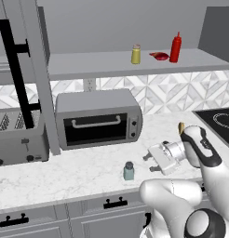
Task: Put the shaker and condiment bottle from the counter next to their counterparts in the cabinet.
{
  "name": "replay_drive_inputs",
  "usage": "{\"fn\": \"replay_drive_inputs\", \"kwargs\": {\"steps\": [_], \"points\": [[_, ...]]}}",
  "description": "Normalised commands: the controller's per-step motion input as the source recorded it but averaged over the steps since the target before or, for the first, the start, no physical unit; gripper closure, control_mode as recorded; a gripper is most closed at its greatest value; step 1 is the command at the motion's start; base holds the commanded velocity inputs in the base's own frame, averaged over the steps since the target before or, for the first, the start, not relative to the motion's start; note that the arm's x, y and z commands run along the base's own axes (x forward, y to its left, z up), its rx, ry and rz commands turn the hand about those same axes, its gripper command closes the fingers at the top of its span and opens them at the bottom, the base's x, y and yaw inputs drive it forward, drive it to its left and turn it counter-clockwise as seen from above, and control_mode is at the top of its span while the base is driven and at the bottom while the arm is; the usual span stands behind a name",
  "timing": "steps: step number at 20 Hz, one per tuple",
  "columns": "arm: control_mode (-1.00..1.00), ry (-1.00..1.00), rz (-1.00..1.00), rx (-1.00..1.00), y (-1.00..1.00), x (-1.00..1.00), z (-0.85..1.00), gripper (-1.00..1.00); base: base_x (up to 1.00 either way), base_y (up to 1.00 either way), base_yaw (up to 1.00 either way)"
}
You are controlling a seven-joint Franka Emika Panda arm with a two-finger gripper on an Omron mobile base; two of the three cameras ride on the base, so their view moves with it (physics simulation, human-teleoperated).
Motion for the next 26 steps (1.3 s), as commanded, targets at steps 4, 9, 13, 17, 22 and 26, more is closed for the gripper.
{"fn": "replay_drive_inputs", "kwargs": {"steps": [4,9,13,17,22,26], "points": [[-1.0,0.0,-0.03,0.0,0.16,0.0,-0.29,-1.0,0.0,0.0,0.0],[-1.0,-0.05,-0.07,0.0,0.12,0.0,-0.34,-1.0,0.0,0.0,0.0],[-1.0,-0.12,-0.1,0.0,0.15,0.0,-0.31,-1.0,0.0,0.0,0.0],[-1.0,-0.12,-0.1,0.0,0.2,0.0,-0.36,-1.0,0.0,0.0,0.0],[-1.0,0.0,-0.05,0.0,0.26,0.0,-0.25,-1.0,0.0,0.0,0.0],[-1.0,0.03,-0.03,0.0,0.35,0.0,-0.32,-1.0,0.0,0.0,0.0]]}}
